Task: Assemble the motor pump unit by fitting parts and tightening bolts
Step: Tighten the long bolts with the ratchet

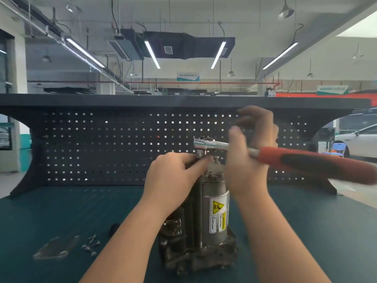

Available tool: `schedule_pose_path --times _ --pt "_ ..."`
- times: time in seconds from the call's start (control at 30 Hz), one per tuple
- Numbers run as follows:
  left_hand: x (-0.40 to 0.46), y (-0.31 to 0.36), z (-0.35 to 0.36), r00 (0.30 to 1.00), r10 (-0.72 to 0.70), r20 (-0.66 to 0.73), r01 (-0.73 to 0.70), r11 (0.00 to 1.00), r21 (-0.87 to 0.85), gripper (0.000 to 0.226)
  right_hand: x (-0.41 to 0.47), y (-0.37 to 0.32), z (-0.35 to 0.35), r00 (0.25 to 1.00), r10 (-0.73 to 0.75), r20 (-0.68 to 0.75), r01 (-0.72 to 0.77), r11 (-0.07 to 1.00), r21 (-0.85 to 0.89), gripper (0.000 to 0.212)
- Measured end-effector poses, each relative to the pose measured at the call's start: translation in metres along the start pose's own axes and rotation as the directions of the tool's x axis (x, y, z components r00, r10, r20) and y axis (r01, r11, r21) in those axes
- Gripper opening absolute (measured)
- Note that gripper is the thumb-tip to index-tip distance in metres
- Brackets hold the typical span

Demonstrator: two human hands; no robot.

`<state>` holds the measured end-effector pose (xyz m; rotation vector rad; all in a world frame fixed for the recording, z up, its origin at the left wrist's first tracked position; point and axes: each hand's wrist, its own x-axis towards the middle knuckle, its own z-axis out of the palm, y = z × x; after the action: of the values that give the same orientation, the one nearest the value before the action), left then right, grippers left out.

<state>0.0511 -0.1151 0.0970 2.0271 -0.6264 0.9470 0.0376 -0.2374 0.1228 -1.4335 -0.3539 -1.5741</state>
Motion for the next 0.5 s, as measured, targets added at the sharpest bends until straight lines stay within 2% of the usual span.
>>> schedule_pose_path --times 0.03,0.1,0.13,0.17,0.2,0.23,0.27,0.3,0.33,0.37,0.4,0.43,0.47,0.5 --pt "0.0 0.0 0.001 1.0 -0.008 0.003 0.008 1.0 -0.014 0.031 0.001 0.006 -0.004 0.993 0.121 -0.006 -0.121 0.991 0.053 0.023" --pt "-0.001 -0.002 0.0 1.0 -0.006 -0.005 0.007 1.0 0.008 0.032 0.0 0.01 -0.003 0.916 0.401 0.033 -0.399 0.896 0.193 0.023" --pt "-0.002 0.0 0.0 1.0 -0.017 -0.023 0.017 1.0 -0.005 0.039 -0.002 0.008 0.001 0.89 0.455 0.032 -0.45 0.863 0.229 0.022" --pt "-0.002 -0.001 -0.001 0.999 -0.037 -0.039 0.037 0.999 -0.01 0.047 -0.002 0.002 0.005 0.895 0.445 0.017 -0.438 0.871 0.222 0.022" --pt "-0.002 0.002 -0.002 0.996 -0.087 -0.032 0.086 0.996 -0.036 0.053 -0.004 -0.006 0.008 0.927 0.374 -0.003 -0.368 0.914 0.172 0.025" --pt "-0.002 0.005 -0.002 0.993 -0.115 -0.019 0.114 0.993 -0.035 0.049 -0.005 -0.016 0.011 0.96 0.279 0.007 -0.278 0.955 0.099 0.03" --pt "-0.003 0.008 0.0 0.995 -0.099 -0.028 0.101 0.992 0.07 0.033 -0.008 -0.025 0.015 0.985 0.165 0.044 -0.164 0.986 -0.022 0.038" --pt "-0.004 0.015 0.004 0.99 -0.143 -0.018 0.144 0.981 0.128 0.026 -0.014 -0.031 0.019 0.994 0.03 0.109 -0.015 0.991 -0.133 0.046" --pt "-0.009 0.016 0.007 0.99 -0.134 0.035 0.122 0.964 0.237 0.058 -0.026 -0.037 0.024 0.973 -0.137 0.185 0.18 0.953 -0.243 0.052" --pt "-0.011 0.012 0.01 0.998 0.051 0.037 -0.061 0.931 0.36 0.076 -0.038 -0.04 0.028 0.926 -0.257 0.275 0.338 0.889 -0.309 0.052" --pt "-0.006 0.014 0.014 0.996 0.089 0.028 -0.09 0.848 0.523 0.083 -0.046 -0.04 0.031 0.899 -0.285 0.333 0.391 0.865 -0.314 0.051" --pt "-0.005 0.009 0.014 0.997 0.078 0.011 -0.071 0.817 0.572 0.083 -0.048 -0.04 0.031 0.904 -0.27 0.333 0.37 0.883 -0.29 0.045" --pt "0.004 0.005 0.012 0.998 0.038 -0.045 -0.012 0.875 0.484 0.08 -0.044 -0.04 0.028 0.926 -0.239 0.29 0.314 0.917 -0.246 0.038" --pt "0.004 0.01 0.01 0.982 -0.127 -0.137 0.15 0.974 0.172 0.061 -0.034 -0.036 0.022 0.954 -0.207 0.218 0.25 0.948 -0.196 0.034"
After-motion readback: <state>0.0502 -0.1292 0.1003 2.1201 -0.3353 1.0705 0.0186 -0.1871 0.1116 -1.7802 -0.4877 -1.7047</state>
